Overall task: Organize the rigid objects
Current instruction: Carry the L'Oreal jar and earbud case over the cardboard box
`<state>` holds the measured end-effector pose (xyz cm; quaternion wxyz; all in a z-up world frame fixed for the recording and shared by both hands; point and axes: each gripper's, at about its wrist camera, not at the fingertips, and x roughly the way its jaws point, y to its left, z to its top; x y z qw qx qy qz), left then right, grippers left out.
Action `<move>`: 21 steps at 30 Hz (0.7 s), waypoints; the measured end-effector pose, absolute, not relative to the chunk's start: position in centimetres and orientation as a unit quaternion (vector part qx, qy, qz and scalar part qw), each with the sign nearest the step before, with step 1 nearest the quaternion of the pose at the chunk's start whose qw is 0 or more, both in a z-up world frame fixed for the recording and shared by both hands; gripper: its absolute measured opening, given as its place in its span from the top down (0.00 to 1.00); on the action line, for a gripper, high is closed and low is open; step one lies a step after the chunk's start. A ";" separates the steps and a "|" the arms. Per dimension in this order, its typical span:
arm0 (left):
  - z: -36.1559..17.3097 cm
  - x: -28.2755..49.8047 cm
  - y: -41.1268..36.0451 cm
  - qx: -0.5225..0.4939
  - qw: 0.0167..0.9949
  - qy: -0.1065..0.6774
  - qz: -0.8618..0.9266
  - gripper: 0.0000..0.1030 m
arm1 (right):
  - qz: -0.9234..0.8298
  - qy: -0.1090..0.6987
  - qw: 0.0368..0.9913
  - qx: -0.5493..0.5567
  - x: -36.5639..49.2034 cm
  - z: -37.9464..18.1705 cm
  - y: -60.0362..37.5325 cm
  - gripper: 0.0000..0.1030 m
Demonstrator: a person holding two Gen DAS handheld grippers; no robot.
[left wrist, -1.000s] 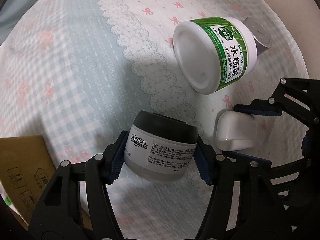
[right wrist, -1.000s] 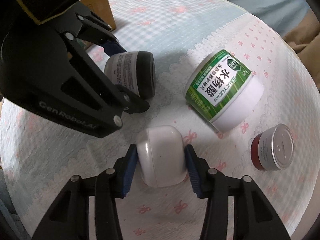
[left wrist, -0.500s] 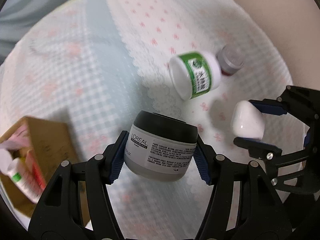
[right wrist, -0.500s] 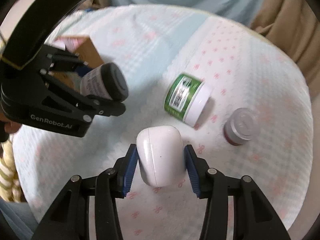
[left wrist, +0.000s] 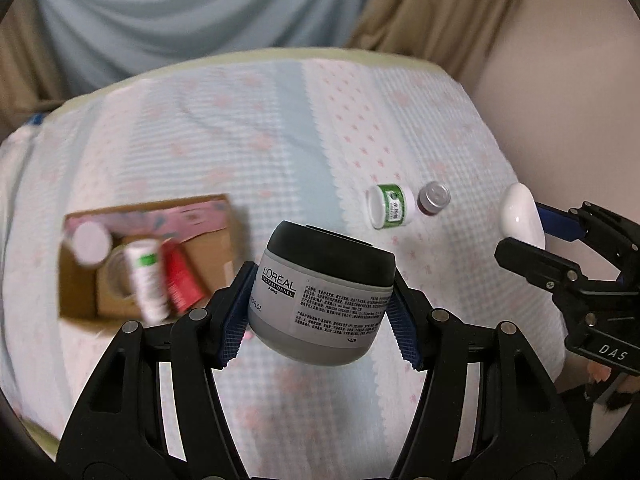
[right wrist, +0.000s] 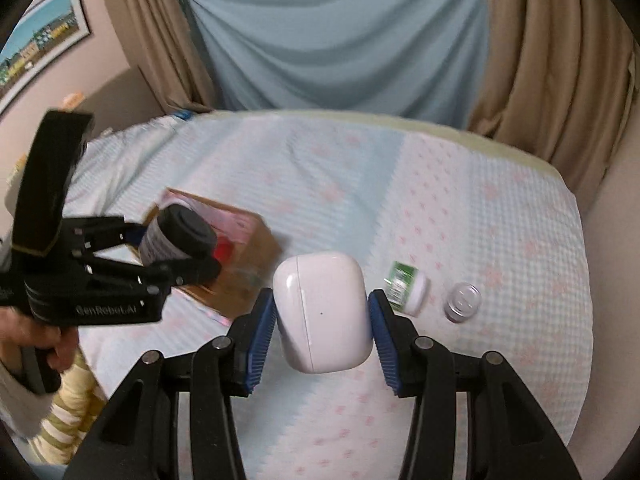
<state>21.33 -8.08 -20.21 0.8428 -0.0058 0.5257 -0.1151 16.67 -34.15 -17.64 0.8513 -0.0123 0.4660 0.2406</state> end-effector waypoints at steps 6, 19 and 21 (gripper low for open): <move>-16.8 18.1 -1.4 -0.035 0.862 0.500 -0.079 0.43 | 0.260 0.452 0.853 0.008 14.3 -13.4 -28.7 0.58; -16.3 17.1 14.8 -0.026 0.865 0.498 -0.058 0.43 | 0.219 0.478 0.847 0.084 14.1 -12.7 -15.0 0.58; -17.4 17.9 16.8 -0.019 0.861 0.504 -0.065 0.43 | 0.205 0.487 0.844 0.095 14.6 -13.8 -13.3 0.58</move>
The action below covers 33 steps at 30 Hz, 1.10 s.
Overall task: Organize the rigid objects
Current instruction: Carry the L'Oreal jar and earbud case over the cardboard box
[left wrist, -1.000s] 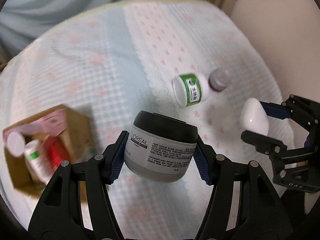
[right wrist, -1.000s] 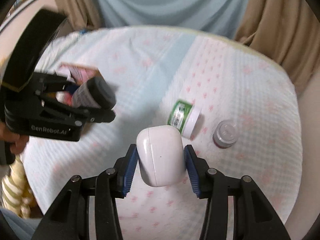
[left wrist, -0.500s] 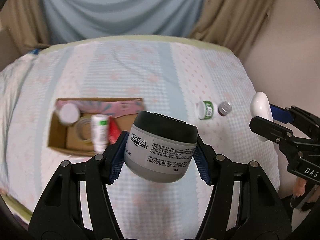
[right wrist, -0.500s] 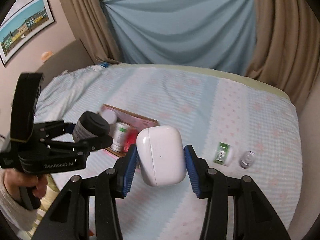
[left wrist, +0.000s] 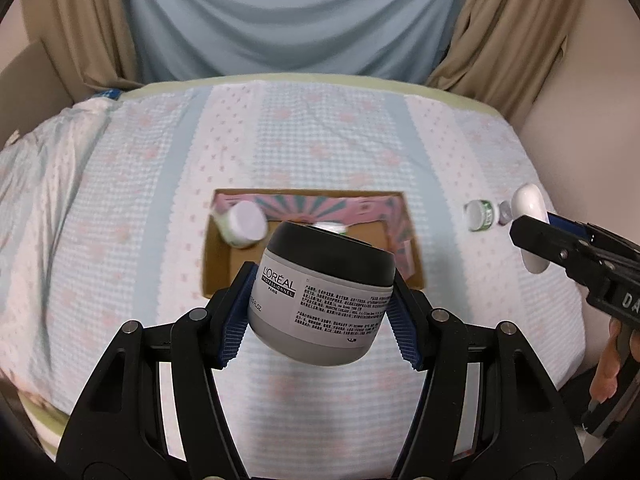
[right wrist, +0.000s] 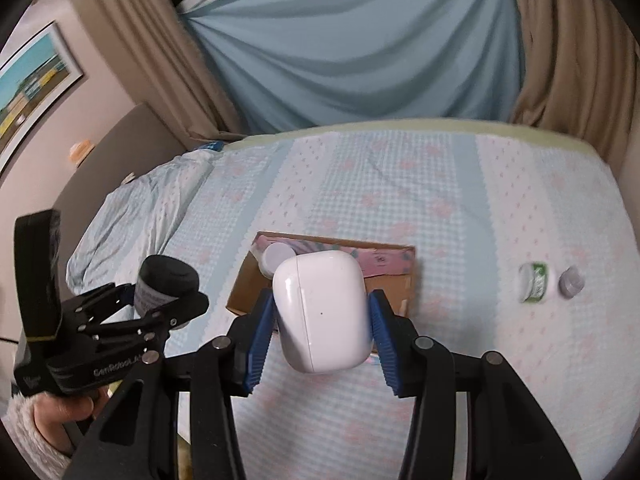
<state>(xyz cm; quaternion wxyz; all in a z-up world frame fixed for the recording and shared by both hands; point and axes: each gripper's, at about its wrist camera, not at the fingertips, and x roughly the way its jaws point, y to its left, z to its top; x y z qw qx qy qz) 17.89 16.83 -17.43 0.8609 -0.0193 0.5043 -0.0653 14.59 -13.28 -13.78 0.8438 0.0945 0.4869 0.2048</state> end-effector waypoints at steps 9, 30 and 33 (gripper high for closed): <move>-24.1 22.7 22.6 -0.012 0.828 0.554 -0.090 0.43 | 0.129 0.544 0.819 0.131 17.6 -19.3 -8.3 0.58; -40.1 30.0 23.8 0.006 0.746 0.661 -0.082 0.43 | 0.031 0.645 0.747 0.156 23.4 -35.3 -9.1 0.58; -40.7 30.1 23.7 0.014 0.739 0.668 -0.084 0.43 | 0.027 0.652 0.741 0.158 24.0 -35.9 -9.5 0.58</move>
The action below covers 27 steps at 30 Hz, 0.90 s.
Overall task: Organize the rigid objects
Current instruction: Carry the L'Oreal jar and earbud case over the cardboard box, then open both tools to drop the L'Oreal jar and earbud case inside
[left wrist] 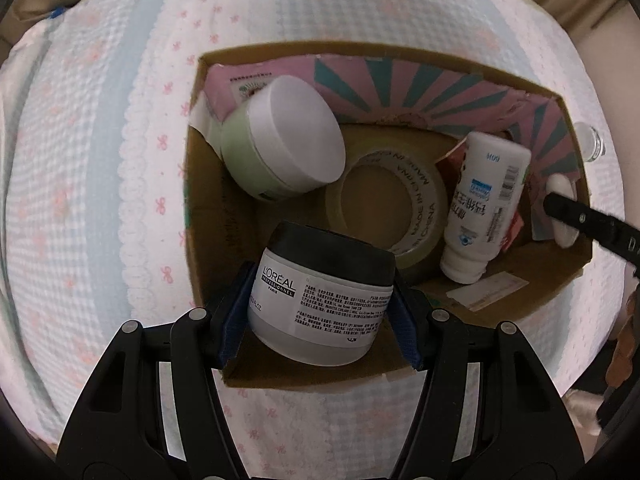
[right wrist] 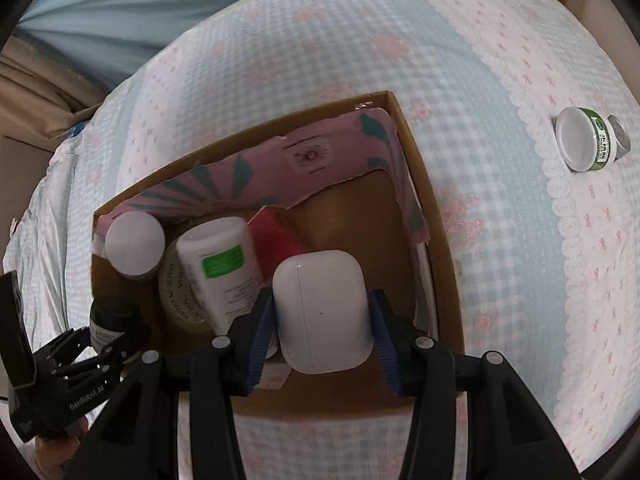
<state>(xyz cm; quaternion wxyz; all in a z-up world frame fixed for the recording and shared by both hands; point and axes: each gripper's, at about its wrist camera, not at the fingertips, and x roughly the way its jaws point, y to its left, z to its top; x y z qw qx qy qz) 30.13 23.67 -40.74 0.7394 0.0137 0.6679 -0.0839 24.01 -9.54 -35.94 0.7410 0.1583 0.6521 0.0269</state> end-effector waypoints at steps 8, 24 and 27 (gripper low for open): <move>-41.1 30.4 22.9 0.032 0.736 0.671 -0.086 0.34 | 0.030 0.657 0.729 0.188 25.1 -37.0 -9.9 0.57; -36.1 27.6 22.7 0.021 0.757 0.647 -0.091 0.00 | 0.056 0.638 0.740 0.207 22.5 -33.8 -10.0 0.00; -34.7 27.0 22.7 0.021 0.765 0.637 -0.090 0.00 | 0.055 0.631 0.745 0.209 22.1 -32.7 -10.1 0.00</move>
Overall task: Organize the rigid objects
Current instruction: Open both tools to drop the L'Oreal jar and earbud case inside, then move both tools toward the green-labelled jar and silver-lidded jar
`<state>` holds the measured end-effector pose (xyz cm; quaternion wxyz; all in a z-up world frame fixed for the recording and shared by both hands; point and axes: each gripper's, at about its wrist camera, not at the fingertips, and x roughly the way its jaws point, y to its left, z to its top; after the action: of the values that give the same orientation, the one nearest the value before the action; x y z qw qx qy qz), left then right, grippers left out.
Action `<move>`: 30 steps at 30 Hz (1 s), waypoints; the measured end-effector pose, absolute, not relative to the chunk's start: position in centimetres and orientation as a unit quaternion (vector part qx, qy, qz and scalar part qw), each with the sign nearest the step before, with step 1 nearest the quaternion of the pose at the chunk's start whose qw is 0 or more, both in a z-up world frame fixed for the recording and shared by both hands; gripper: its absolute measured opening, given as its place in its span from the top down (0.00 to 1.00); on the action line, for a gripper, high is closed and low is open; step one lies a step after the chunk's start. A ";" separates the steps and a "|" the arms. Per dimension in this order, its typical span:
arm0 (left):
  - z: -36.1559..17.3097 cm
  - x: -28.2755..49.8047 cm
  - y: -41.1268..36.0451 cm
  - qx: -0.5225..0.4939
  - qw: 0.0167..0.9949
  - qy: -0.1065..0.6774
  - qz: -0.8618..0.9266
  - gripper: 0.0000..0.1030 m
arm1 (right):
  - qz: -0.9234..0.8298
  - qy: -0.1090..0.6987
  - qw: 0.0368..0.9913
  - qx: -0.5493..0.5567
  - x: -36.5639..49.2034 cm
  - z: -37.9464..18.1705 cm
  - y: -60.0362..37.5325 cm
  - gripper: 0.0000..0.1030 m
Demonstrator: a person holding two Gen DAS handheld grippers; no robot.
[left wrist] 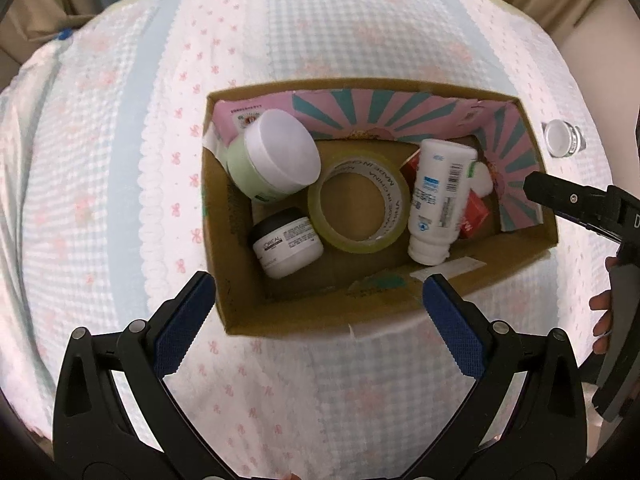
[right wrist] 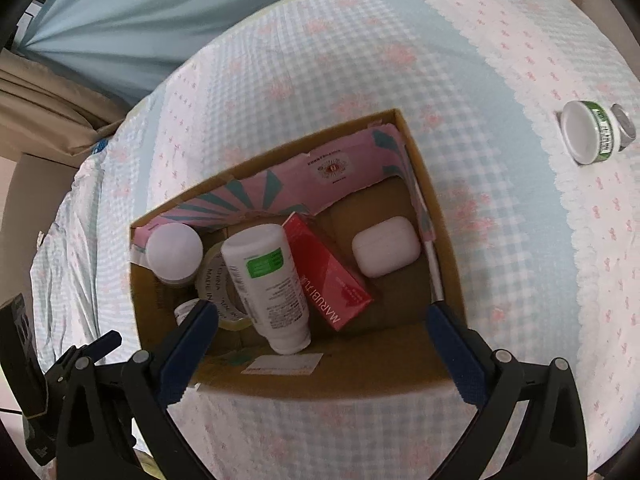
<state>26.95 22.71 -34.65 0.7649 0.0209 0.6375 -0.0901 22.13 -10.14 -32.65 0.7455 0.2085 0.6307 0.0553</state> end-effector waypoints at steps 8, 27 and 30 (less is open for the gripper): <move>-29.3 24.5 22.0 0.045 0.793 0.601 -0.093 0.00 | 0.065 0.609 0.767 0.193 20.2 -27.8 -10.5 0.00; -19.6 17.2 14.8 0.029 0.821 0.551 -0.147 0.00 | 0.022 0.583 0.797 0.157 11.2 -17.7 -16.9 0.00; -18.6 17.1 12.5 0.030 0.825 0.542 -0.157 0.00 | 0.008 0.574 0.803 0.161 10.6 -16.5 -19.4 0.00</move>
<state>17.06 12.46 -18.63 0.8250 0.0299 0.5422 -0.1568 10.60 -19.44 -16.52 0.8026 0.1607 0.5744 0.0077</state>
